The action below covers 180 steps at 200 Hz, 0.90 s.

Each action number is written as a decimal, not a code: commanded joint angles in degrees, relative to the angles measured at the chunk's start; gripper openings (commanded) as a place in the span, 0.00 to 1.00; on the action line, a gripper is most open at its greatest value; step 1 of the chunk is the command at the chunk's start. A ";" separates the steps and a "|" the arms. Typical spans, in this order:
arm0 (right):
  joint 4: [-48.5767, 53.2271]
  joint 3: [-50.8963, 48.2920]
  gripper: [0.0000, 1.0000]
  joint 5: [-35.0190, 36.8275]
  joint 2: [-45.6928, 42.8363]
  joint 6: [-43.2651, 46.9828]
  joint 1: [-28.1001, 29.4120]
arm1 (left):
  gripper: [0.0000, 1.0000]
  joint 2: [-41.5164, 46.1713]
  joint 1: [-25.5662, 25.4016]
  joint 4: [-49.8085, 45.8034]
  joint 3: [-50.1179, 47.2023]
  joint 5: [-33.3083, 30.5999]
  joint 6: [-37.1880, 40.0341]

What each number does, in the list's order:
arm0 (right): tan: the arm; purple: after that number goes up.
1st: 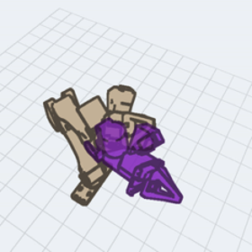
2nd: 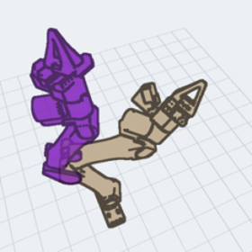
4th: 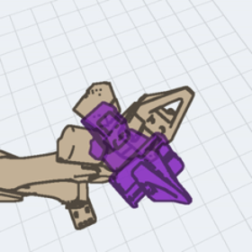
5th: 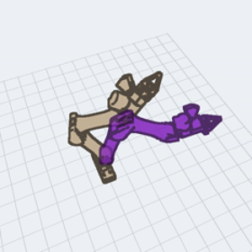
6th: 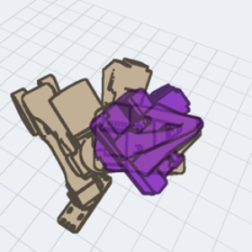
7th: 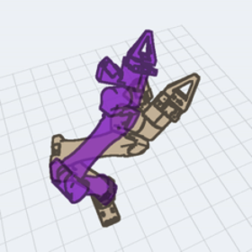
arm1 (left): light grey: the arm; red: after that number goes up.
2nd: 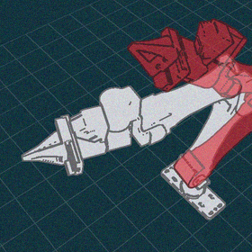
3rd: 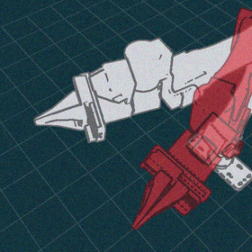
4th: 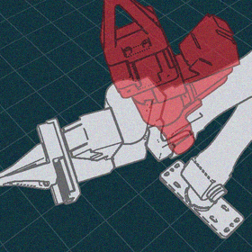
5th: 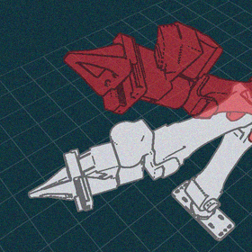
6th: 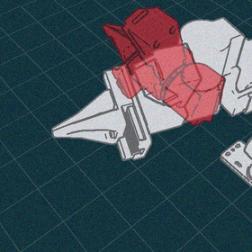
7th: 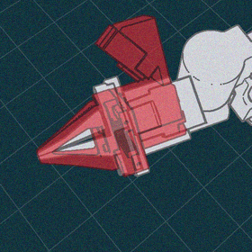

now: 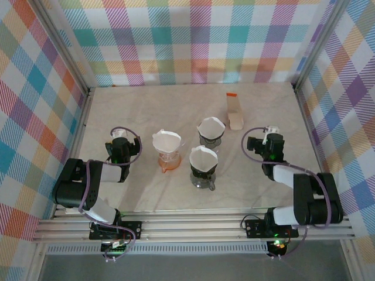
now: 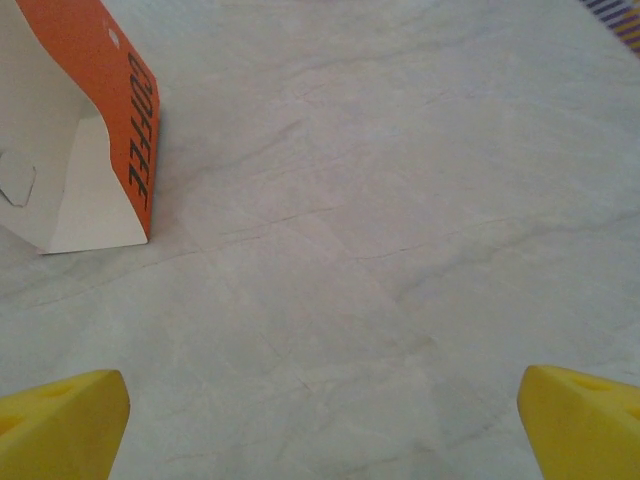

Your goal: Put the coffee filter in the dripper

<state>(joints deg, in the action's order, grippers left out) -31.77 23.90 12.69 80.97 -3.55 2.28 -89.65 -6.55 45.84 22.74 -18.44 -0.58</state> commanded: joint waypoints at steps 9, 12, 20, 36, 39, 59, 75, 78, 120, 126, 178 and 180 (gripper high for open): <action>-8.66 2.48 0.99 -5.89 4.86 1.29 -0.59 | 1.00 0.26 0.35 1.81 0.38 0.79 -0.12; -9.92 2.33 0.99 -5.99 5.10 1.42 -0.70 | 1.00 0.26 0.37 1.93 0.37 0.87 -0.10; -10.11 2.10 0.99 -6.48 5.14 1.29 -0.83 | 1.00 0.26 0.33 1.87 0.37 0.85 -0.10; -13.51 0.22 0.99 -9.16 6.20 1.35 -1.73 | 1.00 0.25 0.39 1.79 0.37 0.90 -0.12; -17.13 -0.97 0.99 -8.99 7.15 1.47 -1.67 | 1.00 0.19 0.35 1.79 0.37 0.86 -0.10; -20.70 -2.73 0.99 -4.68 7.18 -0.03 -1.52 | 1.00 0.26 0.35 1.86 0.37 0.86 -0.12; -18.49 -1.89 0.99 -4.69 6.90 0.05 -1.44 | 1.00 0.26 0.31 1.84 0.37 0.86 -0.12; -19.16 -2.00 0.99 -4.65 7.12 0.12 -1.42 | 1.00 0.26 0.38 1.80 0.37 0.86 -0.12; -18.42 -1.93 0.99 -4.40 6.68 0.14 -1.22 | 1.00 0.23 0.39 1.79 0.37 0.86 -0.11; -18.52 -1.97 0.99 -4.43 6.76 0.30 -1.20 | 1.00 0.30 0.32 1.79 0.37 0.90 -0.08; -18.46 -1.93 0.99 -4.34 6.75 0.32 -1.14 | 1.00 0.26 0.31 1.79 0.42 0.89 -0.12; -18.45 -1.93 0.99 -4.36 6.72 0.30 -1.16 | 1.00 0.26 0.31 1.79 0.38 0.87 -0.08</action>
<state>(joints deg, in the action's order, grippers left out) -47.64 22.11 8.10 87.39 -3.16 1.13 -89.65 -6.55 45.84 22.74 -18.44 -0.58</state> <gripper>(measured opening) 0.990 0.998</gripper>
